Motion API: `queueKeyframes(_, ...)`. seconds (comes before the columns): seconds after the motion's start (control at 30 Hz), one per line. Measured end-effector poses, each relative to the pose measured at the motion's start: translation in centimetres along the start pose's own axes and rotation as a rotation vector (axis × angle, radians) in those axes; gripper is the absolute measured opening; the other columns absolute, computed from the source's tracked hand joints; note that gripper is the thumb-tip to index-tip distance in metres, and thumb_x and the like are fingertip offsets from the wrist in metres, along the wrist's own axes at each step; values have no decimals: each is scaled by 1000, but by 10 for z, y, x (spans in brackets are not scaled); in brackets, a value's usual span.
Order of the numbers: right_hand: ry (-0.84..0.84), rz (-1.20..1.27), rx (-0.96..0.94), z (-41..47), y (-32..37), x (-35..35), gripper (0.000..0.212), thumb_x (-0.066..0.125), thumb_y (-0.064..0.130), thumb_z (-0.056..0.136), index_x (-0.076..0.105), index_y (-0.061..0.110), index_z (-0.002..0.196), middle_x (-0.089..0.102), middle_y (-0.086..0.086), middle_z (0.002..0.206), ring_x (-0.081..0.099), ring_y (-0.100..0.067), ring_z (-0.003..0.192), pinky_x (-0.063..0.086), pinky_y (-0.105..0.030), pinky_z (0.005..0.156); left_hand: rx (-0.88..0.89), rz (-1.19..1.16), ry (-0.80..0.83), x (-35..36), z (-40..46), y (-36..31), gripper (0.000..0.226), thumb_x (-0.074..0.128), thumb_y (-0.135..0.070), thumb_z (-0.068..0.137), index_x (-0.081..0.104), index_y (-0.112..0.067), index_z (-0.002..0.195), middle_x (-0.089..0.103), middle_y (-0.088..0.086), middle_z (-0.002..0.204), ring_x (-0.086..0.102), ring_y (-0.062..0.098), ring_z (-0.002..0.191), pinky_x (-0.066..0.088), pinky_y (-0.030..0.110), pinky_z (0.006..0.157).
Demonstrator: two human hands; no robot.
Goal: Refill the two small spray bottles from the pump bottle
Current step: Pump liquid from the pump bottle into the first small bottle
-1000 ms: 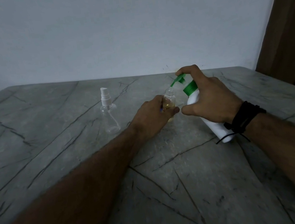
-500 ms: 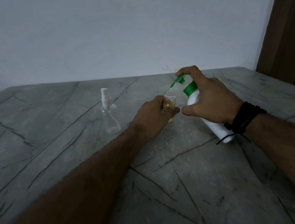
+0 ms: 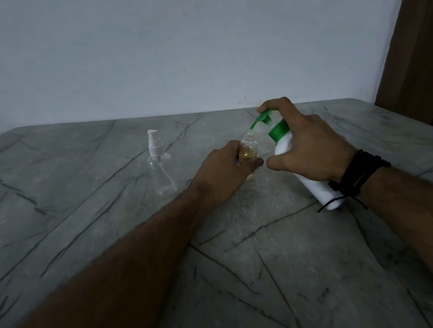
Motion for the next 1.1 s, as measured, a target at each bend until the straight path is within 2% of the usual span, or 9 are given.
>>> queueKeyframes(0.13,5,0,-6,1,1,0,73,81,18,65,43,29,126,51,18,70,55,12,60,36,-4,51,-9,-1,-2,-1,1,0,51,60,-49,89,52,-18,128,62,-1,123,58,13,104,49,30,87)
queueKeyframes(0.23,0,-18,9,1,-3,1,73,80,21,64,42,34,125,54,16,71,56,5,60,35,-8,51,-3,-1,4,0,0,0,51,60,-49,89,53,-18,128,63,-1,123,59,15,104,50,33,90)
queueKeyframes(0.33,-2,-13,-4,1,-2,1,76,80,20,64,42,34,129,54,17,70,56,7,61,37,-6,53,5,-15,5,0,-1,-1,50,61,-47,89,53,-17,128,63,0,121,59,14,104,49,34,91)
queueKeyframes(0.6,4,-20,13,2,-3,2,72,81,19,64,43,31,124,52,16,66,55,7,57,36,-7,50,-1,-4,3,0,0,0,50,61,-48,89,52,-18,129,62,0,125,57,14,107,45,26,86)
queueKeyframes(0.8,2,-8,3,1,-1,1,76,79,20,64,42,33,129,54,17,70,55,8,59,35,-5,51,-2,0,8,1,1,1,50,60,-48,89,52,-19,129,62,-1,124,55,10,102,43,24,83)
queueKeyframes(0.9,2,-14,11,1,-2,1,73,79,21,64,43,33,126,54,16,68,56,3,57,34,-7,51,-3,4,0,1,1,2,50,61,-49,89,52,-20,128,63,-1,122,57,12,103,47,28,86)
queueKeyframes(1.0,-3,-24,21,0,-3,0,73,79,23,64,42,34,126,55,15,70,56,-1,58,35,-11,53,-2,5,2,1,1,2,51,60,-49,89,52,-19,129,62,-2,123,57,11,104,45,25,84)
queueKeyframes(1.1,-7,-13,11,0,-3,-1,76,79,23,64,42,35,129,55,17,70,56,5,59,35,-6,52,0,7,6,1,1,2,50,59,-48,90,52,-19,129,61,-1,124,56,11,105,41,23,82)
Point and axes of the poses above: each hand's wrist, its own z-axis towards the middle knuckle, its own x-axis out of the palm, y = z × x, the point moved 10 cm from there along z, towards the middle knuckle
